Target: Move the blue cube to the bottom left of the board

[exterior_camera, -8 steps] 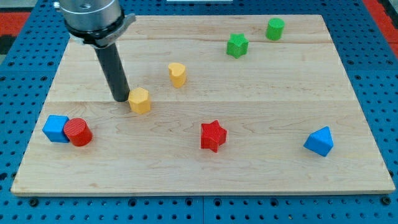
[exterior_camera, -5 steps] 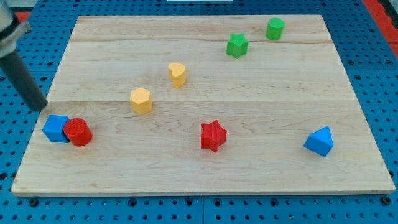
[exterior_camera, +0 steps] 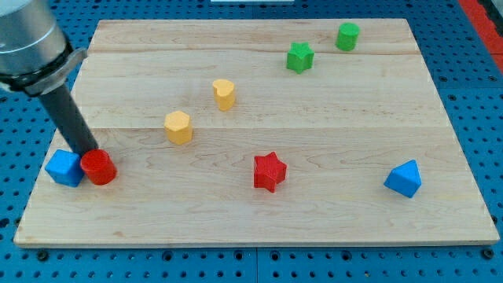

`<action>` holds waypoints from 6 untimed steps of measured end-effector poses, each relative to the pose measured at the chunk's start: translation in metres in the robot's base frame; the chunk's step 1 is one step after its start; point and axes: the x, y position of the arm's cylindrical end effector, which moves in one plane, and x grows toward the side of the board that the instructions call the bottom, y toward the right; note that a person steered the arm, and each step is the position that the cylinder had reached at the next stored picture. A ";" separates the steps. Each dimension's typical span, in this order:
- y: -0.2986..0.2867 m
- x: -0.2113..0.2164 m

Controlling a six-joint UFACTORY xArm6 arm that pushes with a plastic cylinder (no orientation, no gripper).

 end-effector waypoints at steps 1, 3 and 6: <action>-0.002 0.013; -0.037 0.009; -0.033 0.053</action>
